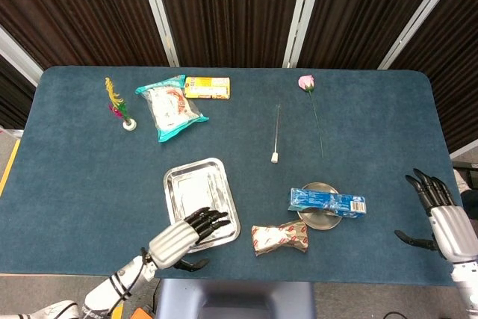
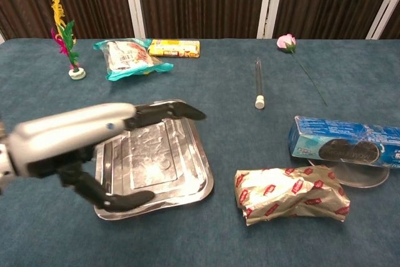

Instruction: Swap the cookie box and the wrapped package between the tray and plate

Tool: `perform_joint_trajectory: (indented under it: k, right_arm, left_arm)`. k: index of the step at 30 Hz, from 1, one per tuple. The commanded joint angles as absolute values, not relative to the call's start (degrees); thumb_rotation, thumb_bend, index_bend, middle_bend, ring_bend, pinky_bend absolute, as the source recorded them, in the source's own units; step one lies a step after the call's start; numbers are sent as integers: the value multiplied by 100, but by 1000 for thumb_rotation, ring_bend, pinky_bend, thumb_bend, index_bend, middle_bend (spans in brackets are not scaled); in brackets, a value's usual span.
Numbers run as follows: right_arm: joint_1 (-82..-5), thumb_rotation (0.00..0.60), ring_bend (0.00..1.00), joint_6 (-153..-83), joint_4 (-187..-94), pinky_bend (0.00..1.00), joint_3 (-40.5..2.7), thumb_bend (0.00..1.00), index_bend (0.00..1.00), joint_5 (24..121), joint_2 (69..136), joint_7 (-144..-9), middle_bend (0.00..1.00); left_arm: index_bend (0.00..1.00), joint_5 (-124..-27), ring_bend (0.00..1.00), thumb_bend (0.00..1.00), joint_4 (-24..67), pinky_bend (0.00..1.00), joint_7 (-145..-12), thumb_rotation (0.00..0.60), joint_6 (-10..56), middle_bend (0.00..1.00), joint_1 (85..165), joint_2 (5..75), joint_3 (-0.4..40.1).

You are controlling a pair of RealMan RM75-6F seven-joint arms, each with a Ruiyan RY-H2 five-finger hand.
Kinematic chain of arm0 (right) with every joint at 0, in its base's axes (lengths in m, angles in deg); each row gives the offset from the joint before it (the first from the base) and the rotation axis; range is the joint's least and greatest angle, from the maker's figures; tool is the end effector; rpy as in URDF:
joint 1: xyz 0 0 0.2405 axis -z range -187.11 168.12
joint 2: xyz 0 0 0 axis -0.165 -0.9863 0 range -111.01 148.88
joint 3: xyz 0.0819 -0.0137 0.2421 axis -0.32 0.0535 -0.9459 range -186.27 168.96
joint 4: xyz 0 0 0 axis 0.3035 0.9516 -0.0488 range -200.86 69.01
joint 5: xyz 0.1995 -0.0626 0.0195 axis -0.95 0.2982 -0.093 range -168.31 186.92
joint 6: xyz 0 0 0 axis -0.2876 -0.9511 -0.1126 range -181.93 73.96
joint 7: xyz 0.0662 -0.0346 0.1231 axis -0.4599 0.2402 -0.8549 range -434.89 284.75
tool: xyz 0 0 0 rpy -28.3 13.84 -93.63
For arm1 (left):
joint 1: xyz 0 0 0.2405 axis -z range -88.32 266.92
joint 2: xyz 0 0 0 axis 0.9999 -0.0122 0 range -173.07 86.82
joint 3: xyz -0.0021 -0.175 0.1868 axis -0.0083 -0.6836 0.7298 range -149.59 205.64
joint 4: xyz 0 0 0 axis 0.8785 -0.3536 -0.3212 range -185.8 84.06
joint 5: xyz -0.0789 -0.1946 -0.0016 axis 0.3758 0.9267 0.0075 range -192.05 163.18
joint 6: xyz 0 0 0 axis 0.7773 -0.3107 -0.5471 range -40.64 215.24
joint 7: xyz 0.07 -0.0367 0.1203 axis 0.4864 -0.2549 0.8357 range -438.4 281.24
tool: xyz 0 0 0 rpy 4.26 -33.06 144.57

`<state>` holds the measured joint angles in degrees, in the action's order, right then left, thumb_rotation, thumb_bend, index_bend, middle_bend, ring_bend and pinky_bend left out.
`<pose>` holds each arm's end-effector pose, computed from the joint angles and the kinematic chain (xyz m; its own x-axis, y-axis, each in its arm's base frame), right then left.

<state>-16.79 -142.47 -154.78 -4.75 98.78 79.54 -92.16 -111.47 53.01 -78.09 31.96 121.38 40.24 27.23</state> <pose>-0.3183 -0.1708 0.1745 0.2397 -0.0580 0.9691 -0.9682 -0.0885 0.2341 -0.1075 0.2105 -0.0160 0.2717 0.4810 0.8335 0.7650 -0.6335 0.1162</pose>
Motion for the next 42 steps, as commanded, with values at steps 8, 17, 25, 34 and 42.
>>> perform_joint_trajectory:
  k: [8, 17, 25, 34, 42]
  right_arm:
    - [-1685, 600, 0, -13896, -15476, 0, -530, 153, 0, 9904, 7719, -9658, 0]
    - [-1733, 600, 0, -13650, -15387, 0, -619, 153, 0, 9832, 7567, -10158, 0]
    - [-1797, 600, 0, -13415, -15241, 0, -691, 153, 0, 9772, 7500, -10512, 0]
    - [-1782, 600, 0, -13369, -15242, 0, -716, 153, 0, 9824, 7482, -10529, 0]
    - [-1765, 600, 0, -13340, -15302, 0, -713, 153, 0, 9882, 7491, -10371, 0]
  left_arm:
    - [0, -9800, 0, 355, 4817, 20, -6556, 600, 4078, 0, 12946, 5711, 2092]
    - [0, -9003, 0, 352, 3763, 24, -6143, 600, 4323, 0, 13427, 6843, 1785]
    - [32, -8743, 24, 352, 2645, 136, -6115, 600, 4221, 9, 13673, 7531, 1664]
    - [678, -9748, 675, 457, 1592, 654, -7258, 600, 3016, 739, 13571, 8155, 1782]
    - [742, -10520, 737, 500, 2033, 728, -7780, 600, 2124, 805, 13422, 7375, 1923]
